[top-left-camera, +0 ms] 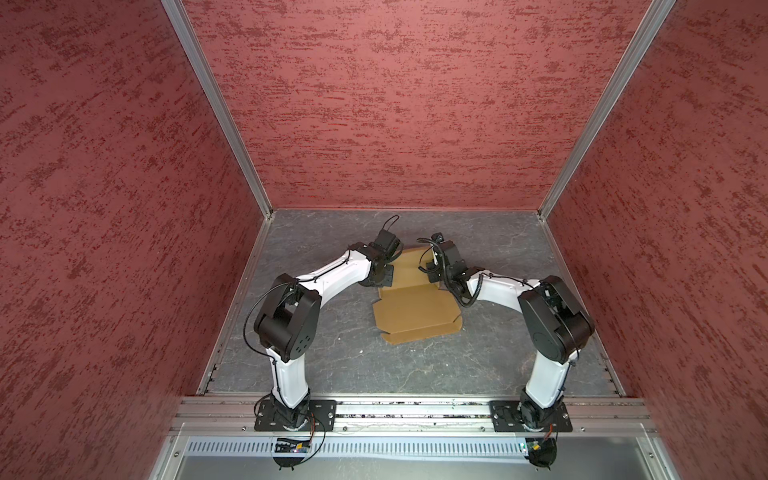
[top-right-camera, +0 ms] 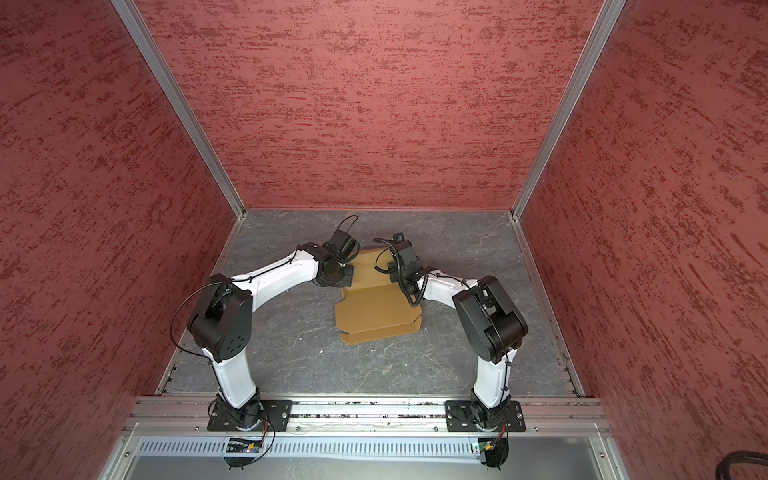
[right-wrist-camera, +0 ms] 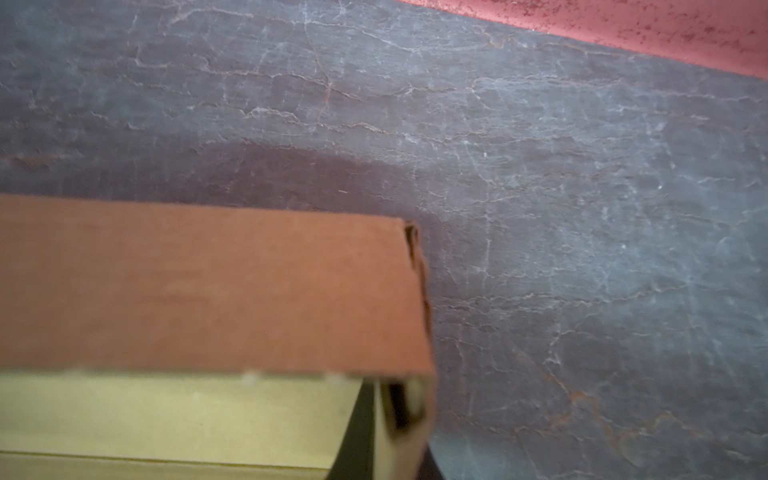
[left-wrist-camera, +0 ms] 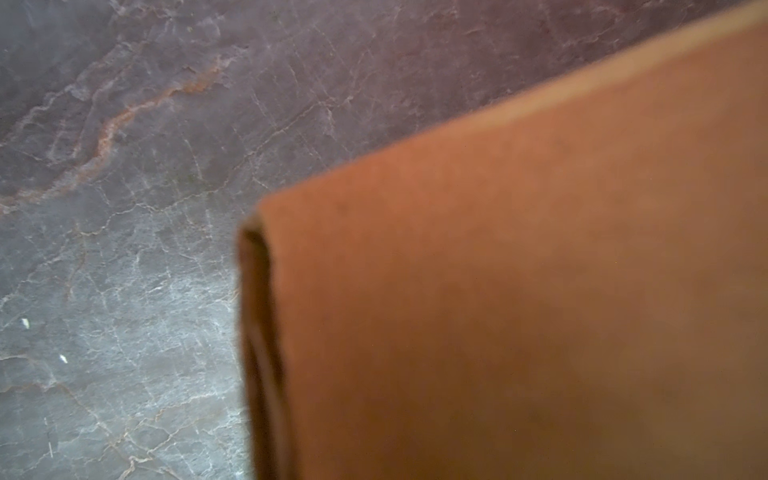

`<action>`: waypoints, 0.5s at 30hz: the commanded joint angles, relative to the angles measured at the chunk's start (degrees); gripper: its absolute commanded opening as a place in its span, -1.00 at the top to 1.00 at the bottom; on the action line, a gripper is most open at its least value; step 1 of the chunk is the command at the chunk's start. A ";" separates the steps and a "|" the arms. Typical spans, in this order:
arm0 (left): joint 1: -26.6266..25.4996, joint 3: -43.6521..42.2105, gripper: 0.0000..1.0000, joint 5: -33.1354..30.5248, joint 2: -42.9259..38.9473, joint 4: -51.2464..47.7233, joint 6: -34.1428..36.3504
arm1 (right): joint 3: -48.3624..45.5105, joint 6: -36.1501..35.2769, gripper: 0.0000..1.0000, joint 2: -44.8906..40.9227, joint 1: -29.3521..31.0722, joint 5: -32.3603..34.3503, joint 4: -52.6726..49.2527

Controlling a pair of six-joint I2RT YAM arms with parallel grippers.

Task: Fold the paper box

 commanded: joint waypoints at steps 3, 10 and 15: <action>-0.79 0.65 0.91 3.63 -2.29 3.07 0.69 | 1.16 -1.44 0.97 2.59 0.93 -2.59 -3.86; -1.29 1.55 0.91 3.86 -1.91 2.67 0.50 | 1.48 -3.21 1.00 2.62 0.92 0.25 -4.90; -1.33 1.80 0.90 3.85 -1.74 2.50 0.42 | 1.12 -3.86 1.00 2.62 1.08 2.36 -4.33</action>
